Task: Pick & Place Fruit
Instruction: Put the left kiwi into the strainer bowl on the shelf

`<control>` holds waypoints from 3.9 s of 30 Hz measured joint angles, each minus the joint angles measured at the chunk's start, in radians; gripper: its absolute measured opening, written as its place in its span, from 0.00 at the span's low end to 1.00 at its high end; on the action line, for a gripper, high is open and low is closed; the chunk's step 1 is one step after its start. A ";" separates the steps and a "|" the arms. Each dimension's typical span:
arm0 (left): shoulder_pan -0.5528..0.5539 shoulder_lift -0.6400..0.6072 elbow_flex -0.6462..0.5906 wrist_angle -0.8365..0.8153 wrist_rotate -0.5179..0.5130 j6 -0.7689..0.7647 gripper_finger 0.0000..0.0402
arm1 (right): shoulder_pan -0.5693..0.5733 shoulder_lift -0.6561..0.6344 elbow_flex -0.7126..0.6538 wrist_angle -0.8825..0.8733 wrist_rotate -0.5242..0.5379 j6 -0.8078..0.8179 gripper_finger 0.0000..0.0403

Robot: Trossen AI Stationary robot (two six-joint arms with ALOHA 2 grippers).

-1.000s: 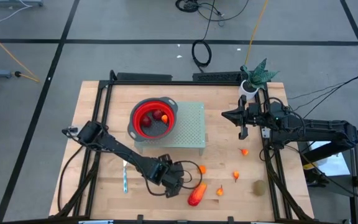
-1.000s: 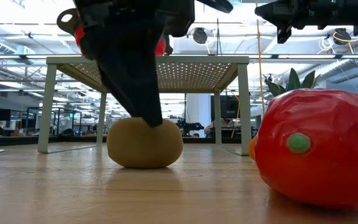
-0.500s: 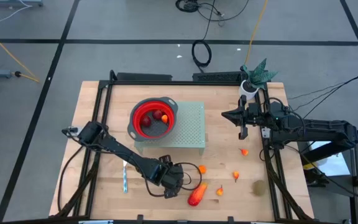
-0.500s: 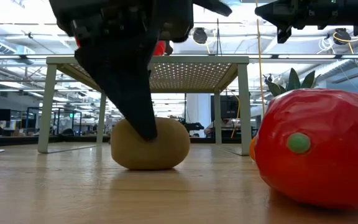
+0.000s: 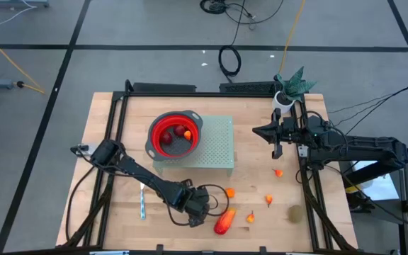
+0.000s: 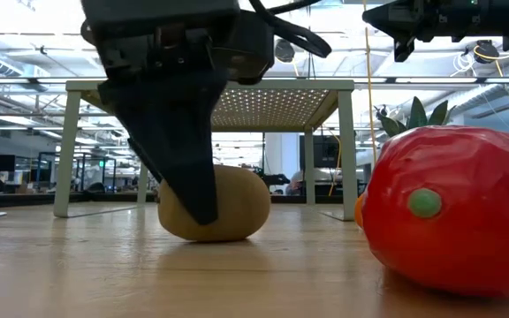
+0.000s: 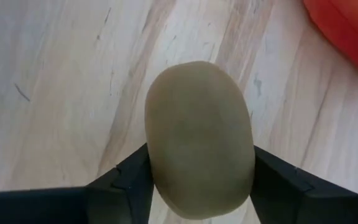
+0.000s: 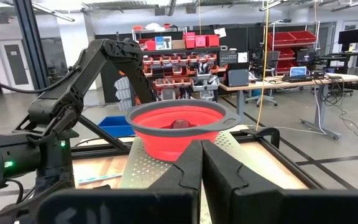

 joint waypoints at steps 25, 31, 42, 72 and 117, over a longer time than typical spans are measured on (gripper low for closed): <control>-0.109 -0.183 0.001 0.316 -0.148 -0.037 0.45 | 0.000 0.000 0.000 -0.007 0.000 0.000 0.00; -0.133 -0.240 0.002 0.462 -0.296 0.031 0.46 | 0.000 0.000 0.000 -0.032 -0.001 0.000 0.00; -0.133 -0.249 0.002 0.865 -0.349 0.296 0.46 | 0.000 0.000 0.000 -0.039 -0.001 0.000 0.00; -0.128 -0.248 0.001 1.280 -0.361 0.396 0.46 | 0.000 0.000 0.000 -0.045 0.000 0.000 0.00; -0.057 -0.247 0.001 0.809 -0.244 -0.154 0.46 | 0.000 0.000 0.000 -0.046 0.000 -0.022 0.00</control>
